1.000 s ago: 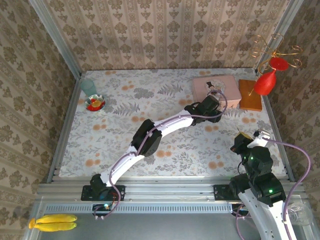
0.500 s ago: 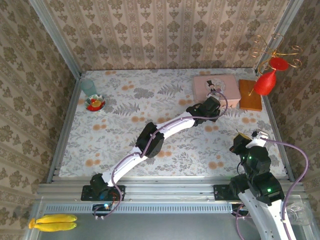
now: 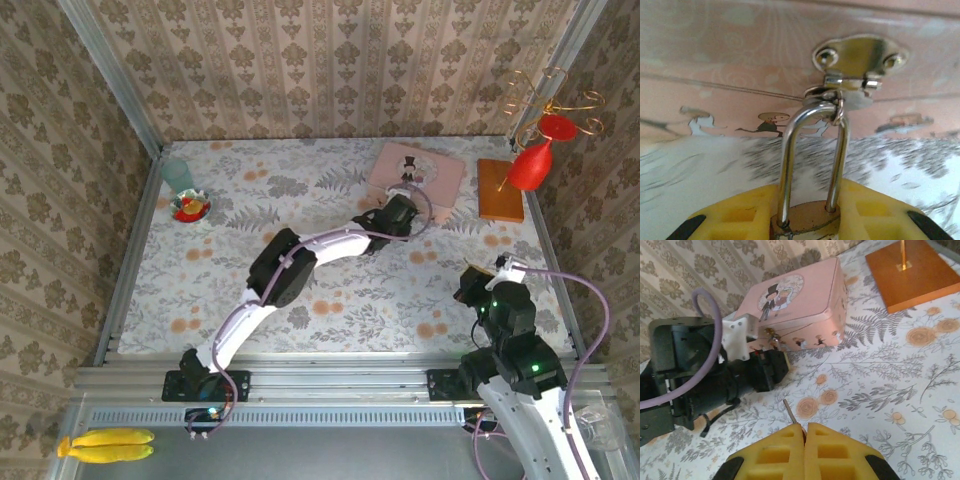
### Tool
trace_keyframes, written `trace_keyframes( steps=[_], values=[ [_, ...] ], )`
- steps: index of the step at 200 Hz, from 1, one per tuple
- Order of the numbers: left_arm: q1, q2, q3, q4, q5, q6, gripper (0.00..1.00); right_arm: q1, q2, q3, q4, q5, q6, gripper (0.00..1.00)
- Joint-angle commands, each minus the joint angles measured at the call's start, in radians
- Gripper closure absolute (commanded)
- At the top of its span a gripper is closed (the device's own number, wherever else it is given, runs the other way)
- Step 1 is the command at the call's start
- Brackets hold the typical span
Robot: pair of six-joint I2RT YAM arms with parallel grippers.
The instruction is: Unlock the padlock with the key
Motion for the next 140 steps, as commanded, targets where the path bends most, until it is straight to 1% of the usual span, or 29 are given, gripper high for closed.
trace_keyframes(
  steps=[1, 33, 41, 74, 100, 124, 140],
  values=[
    [0.044, -0.126, -0.179, 0.102, -0.055, -0.036, 0.86, -0.004, 0.063, 0.04, 0.028, -0.084, 0.041, 1.0],
    [0.083, -0.297, -0.482, 0.216, -0.052, -0.076, 0.86, -0.003, 0.175, 0.035, 0.067, -0.199, 0.116, 1.0],
    [0.096, -0.338, -0.559, 0.248, -0.047, -0.087, 0.87, -0.003, 0.198, 0.03, 0.107, -0.223, 0.134, 1.0],
    [0.139, -0.52, -0.837, 0.305, -0.044, -0.127, 0.87, 0.003, 0.298, 0.032, 0.155, -0.3, 0.187, 1.0],
    [0.144, -0.654, -0.998, 0.301, -0.056, -0.137, 0.88, 0.058, 0.366, 0.054, 0.169, -0.283, 0.202, 1.0],
    [0.125, -0.746, -1.105, 0.28, -0.053, -0.172, 0.88, 0.164, 0.431, 0.075, 0.186, -0.215, 0.218, 1.0],
    [0.092, -0.792, -1.151, 0.254, -0.066, -0.2, 0.88, 0.237, 0.471, 0.088, 0.203, -0.168, 0.23, 1.0]
  ],
)
